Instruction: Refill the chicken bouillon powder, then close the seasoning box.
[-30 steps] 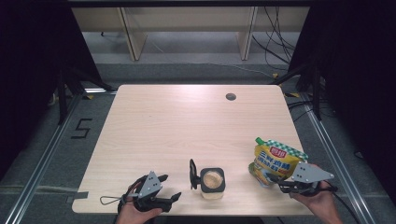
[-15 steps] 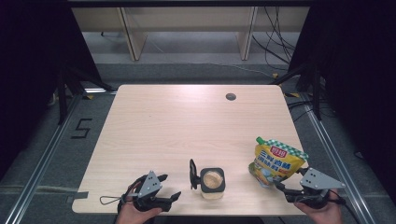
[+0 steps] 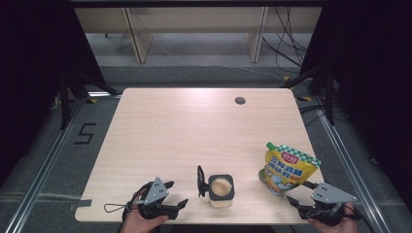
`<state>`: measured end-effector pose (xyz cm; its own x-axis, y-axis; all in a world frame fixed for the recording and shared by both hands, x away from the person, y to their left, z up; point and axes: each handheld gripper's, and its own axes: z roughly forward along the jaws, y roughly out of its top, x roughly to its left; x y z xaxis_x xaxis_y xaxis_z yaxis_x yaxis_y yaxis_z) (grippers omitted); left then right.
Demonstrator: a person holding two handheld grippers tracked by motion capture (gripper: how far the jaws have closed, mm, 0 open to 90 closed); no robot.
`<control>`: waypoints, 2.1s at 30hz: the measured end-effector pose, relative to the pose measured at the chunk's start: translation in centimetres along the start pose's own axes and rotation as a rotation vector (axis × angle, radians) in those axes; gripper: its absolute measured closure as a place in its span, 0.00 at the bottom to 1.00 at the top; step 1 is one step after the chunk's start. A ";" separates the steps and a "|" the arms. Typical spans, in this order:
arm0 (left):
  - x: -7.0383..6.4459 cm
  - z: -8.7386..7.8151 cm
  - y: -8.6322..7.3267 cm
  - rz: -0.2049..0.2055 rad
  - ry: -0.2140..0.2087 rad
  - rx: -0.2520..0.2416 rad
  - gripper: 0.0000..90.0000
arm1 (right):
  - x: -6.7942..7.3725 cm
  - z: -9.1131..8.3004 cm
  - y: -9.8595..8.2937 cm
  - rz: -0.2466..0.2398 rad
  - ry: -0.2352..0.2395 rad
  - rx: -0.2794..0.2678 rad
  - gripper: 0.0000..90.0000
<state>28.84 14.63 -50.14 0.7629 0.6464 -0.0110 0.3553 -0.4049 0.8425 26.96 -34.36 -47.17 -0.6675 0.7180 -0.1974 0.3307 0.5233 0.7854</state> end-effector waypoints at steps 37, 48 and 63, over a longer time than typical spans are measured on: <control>-1.8 -1.7 2.9 0.062 -0.054 -0.079 0.98 | 0.6 0.2 -0.6 -0.047 -0.006 0.108 0.32; -2.6 -1.9 5.2 0.073 -0.077 -0.112 0.99 | 0.8 0.3 -0.5 -0.039 -0.006 0.115 0.32; -3.2 -1.5 7.9 0.151 -0.072 -0.105 0.99 | 0.7 0.3 -0.5 -0.054 -0.010 0.109 0.32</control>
<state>28.36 10.30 -42.69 0.8414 0.5339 0.0838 0.1789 -0.4215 0.8890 26.53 -34.02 -47.92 -0.6800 0.6915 -0.2438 0.3655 0.6080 0.7048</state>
